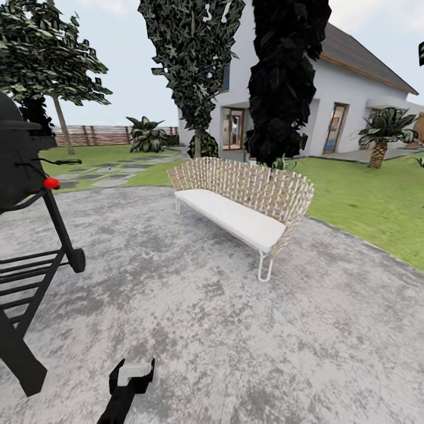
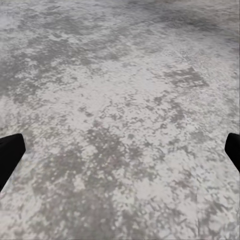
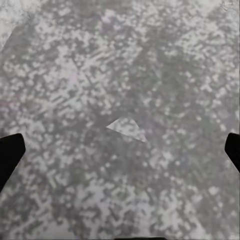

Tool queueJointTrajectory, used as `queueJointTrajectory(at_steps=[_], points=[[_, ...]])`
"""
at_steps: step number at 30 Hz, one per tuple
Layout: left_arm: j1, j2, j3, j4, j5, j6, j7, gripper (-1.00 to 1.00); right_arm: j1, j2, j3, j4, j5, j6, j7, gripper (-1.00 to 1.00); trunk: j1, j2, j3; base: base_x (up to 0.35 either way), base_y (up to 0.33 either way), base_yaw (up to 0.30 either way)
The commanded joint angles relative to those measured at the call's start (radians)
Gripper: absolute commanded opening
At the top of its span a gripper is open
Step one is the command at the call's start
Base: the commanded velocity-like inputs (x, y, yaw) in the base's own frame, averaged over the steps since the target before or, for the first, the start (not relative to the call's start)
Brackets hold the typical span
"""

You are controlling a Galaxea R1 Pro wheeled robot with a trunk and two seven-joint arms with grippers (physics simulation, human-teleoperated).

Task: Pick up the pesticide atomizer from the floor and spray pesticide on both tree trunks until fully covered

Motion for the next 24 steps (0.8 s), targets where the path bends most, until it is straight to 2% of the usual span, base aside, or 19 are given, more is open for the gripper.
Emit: queueJointTrajectory(at_steps=[1, 8, 14, 24], points=[[0.000, 0.000, 0.000, 0.000, 0.000, 0.000, 0.000, 1.00, 0.000, 0.000, 0.000, 0.000, 0.000, 0.000, 0.000, 1.00, 0.000, 0.000, -0.001, 0.316, 0.131, 0.175], [0.000, 0.000, 0.000, 0.000, 0.000, 0.001, 0.000, 1.00, 0.000, -0.001, 0.005, 0.000, 0.003, 0.000, 0.001, 1.00, 0.000, 0.000, -0.001, 0.323, 0.040, 0.034], [0.004, 0.004, 0.004, 0.004, 0.009, 0.000, 0.004, 1.00, 0.000, 0.004, 0.035, 0.023, 0.014, -0.007, 0.007, 1.00, 0.000, 0.000, -0.001, 0.000, 0.000, 0.000], [0.003, 0.007, 0.009, -0.001, 0.009, -0.001, 0.003, 1.00, 0.000, 0.000, 0.017, 0.009, 0.011, -0.007, 0.004, 1.00, 0.000, 0.000, -0.001, 0.000, 0.000, 0.000]])
